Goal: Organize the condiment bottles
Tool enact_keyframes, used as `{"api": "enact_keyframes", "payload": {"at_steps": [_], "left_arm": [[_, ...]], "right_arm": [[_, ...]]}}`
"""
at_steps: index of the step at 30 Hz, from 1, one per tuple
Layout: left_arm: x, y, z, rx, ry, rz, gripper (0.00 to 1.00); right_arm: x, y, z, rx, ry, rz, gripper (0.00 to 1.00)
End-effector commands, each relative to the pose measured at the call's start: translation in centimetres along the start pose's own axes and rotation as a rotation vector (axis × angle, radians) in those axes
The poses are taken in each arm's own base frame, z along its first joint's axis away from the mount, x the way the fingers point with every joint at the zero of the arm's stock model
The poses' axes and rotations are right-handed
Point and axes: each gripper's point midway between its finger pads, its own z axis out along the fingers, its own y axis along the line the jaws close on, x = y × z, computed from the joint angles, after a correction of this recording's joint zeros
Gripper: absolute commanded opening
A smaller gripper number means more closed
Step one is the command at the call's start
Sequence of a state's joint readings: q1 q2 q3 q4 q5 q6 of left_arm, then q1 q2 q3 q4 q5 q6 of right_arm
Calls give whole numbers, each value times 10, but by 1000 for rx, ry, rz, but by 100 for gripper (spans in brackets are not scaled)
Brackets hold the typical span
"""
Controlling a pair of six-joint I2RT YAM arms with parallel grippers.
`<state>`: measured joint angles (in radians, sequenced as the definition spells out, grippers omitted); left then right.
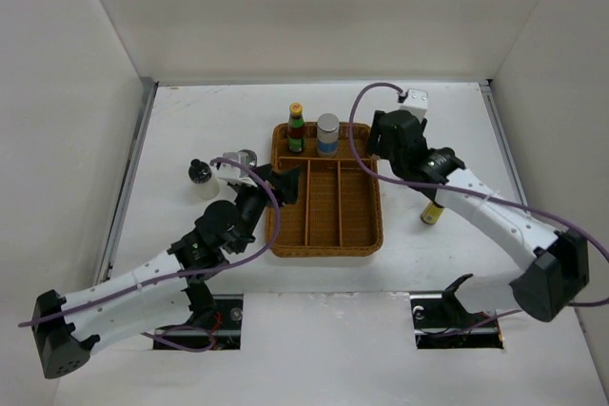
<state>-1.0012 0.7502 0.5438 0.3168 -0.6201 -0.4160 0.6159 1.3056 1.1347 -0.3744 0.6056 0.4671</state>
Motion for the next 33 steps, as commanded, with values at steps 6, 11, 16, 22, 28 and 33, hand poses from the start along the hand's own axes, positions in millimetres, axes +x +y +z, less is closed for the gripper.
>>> {"api": "enact_keyframes", "payload": {"at_steps": [6, 11, 16, 22, 28, 33], "left_arm": [[-7, 31, -14, -103, -25, 12, 71], [-1, 48, -21, -164, -20, 33, 71], [4, 60, -22, -209, -6, 59, 71], [3, 76, -22, -275, 4, 93, 74], [-7, 81, -18, -336, 34, 128, 81], [-16, 88, -7, -412, 71, 174, 85]], "right_arm": [[-59, 63, 56, -147, -126, 53, 52], [-50, 79, 82, -171, -98, 47, 52], [-26, 83, 107, -153, -60, 32, 52], [9, 84, 132, -119, -10, 0, 54], [12, 78, 136, -87, -18, -4, 75], [-10, 72, 115, -92, -59, 10, 84]]}}
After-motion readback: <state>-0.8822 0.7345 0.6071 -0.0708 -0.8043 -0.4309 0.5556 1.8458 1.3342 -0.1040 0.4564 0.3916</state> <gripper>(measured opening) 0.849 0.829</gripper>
